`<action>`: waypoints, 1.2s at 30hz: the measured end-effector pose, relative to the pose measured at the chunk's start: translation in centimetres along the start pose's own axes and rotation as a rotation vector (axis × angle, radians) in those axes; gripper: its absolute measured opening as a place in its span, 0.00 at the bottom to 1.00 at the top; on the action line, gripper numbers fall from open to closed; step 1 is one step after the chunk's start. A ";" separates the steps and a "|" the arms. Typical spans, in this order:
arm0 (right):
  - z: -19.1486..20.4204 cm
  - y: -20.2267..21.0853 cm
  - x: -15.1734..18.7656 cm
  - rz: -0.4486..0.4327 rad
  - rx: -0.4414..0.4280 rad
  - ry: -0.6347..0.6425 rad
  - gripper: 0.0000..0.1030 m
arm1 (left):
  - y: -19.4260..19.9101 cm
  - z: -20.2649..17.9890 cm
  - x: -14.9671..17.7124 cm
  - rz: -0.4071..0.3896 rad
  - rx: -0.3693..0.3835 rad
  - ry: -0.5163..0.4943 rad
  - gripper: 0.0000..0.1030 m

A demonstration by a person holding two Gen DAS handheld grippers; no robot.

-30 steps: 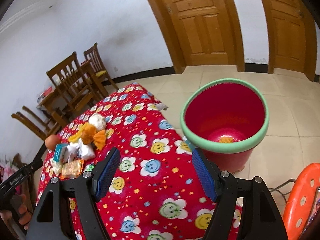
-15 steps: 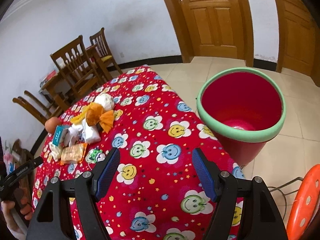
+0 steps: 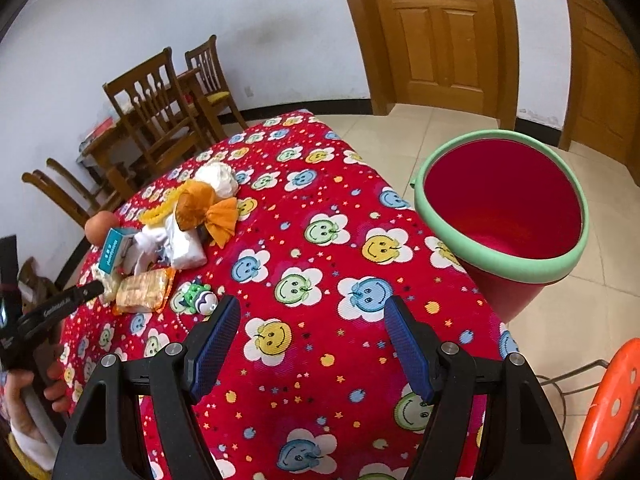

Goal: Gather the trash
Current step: 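Grasp the crumpled white tissue with the left tool while the right tool grasps the green toy keychain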

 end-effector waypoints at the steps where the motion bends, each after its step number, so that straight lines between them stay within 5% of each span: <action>1: 0.0 -0.1 0.0 0.003 0.001 0.002 0.73 | -0.3 -0.2 -0.1 0.001 0.003 -0.003 0.84; 10: 1.0 -1.2 0.3 0.028 0.005 0.023 0.73 | -2.2 -1.1 -0.8 0.006 0.035 0.001 0.84; 20: 2.8 -2.6 0.9 0.060 -0.007 0.074 0.73 | -3.0 -2.6 -0.4 0.058 0.202 0.061 0.36; 25: 3.7 -3.1 1.1 0.071 -0.010 0.099 0.73 | -2.3 -2.6 -0.4 0.049 0.219 0.069 0.24; 36: 6.4 -4.9 1.5 0.098 -0.045 0.159 0.73 | 1.1 -0.2 0.6 -0.013 0.190 0.103 0.21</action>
Point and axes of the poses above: each gripper's, at about its wrist camera, not at the fingertips, and y roughly against the way its jaws point, z to its left, x to its underside, the point moved 10 cm from there along -y, roughly the way its jaws point, and after that the axes turned 4 degrees about -x, right-handed, at the moved point
